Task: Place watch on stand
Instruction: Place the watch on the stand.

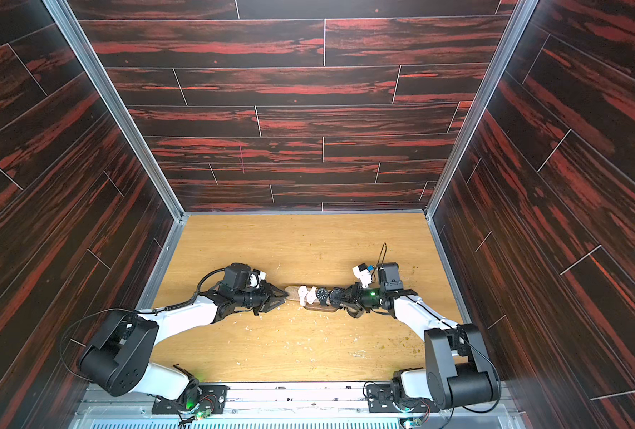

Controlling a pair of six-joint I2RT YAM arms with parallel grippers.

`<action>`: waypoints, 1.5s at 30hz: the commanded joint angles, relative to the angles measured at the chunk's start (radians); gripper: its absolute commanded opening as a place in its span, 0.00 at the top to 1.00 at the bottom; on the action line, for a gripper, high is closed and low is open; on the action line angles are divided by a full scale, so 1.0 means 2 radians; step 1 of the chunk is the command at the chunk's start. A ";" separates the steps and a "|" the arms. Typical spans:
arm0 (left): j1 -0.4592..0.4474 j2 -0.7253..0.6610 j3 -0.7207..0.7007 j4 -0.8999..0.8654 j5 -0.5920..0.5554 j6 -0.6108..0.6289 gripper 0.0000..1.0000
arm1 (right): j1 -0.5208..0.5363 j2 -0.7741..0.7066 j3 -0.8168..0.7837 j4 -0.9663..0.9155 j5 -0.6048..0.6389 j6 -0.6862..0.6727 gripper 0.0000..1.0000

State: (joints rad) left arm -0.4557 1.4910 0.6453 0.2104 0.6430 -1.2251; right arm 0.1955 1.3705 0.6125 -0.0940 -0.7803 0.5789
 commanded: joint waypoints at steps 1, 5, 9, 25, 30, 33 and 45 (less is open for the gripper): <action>0.003 -0.010 0.015 -0.009 -0.002 0.010 0.67 | 0.002 0.001 0.004 -0.028 0.024 -0.010 1.00; 0.003 -0.002 0.023 -0.010 0.003 0.012 0.68 | 0.002 -0.006 0.004 -0.047 0.037 -0.014 1.00; 0.004 0.001 0.026 -0.012 0.005 0.013 0.68 | 0.001 -0.020 0.000 -0.062 0.058 -0.015 0.92; 0.006 -0.005 0.033 -0.034 0.004 0.025 0.68 | -0.001 -0.072 0.006 -0.107 0.114 -0.022 0.61; 0.011 -0.005 0.048 -0.063 -0.001 0.041 0.68 | -0.003 -0.095 0.010 -0.137 0.147 -0.034 0.60; 0.017 -0.006 0.057 -0.081 -0.001 0.051 0.68 | -0.003 -0.109 0.014 -0.155 0.173 -0.041 0.59; 0.032 -0.004 0.074 -0.116 -0.006 0.075 0.68 | -0.010 -0.121 0.037 -0.184 0.201 -0.047 0.66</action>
State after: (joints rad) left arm -0.3965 1.4914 0.7692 0.0116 0.6415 -1.1046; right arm 0.1764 1.1427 0.6476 -0.4198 -0.4034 0.4980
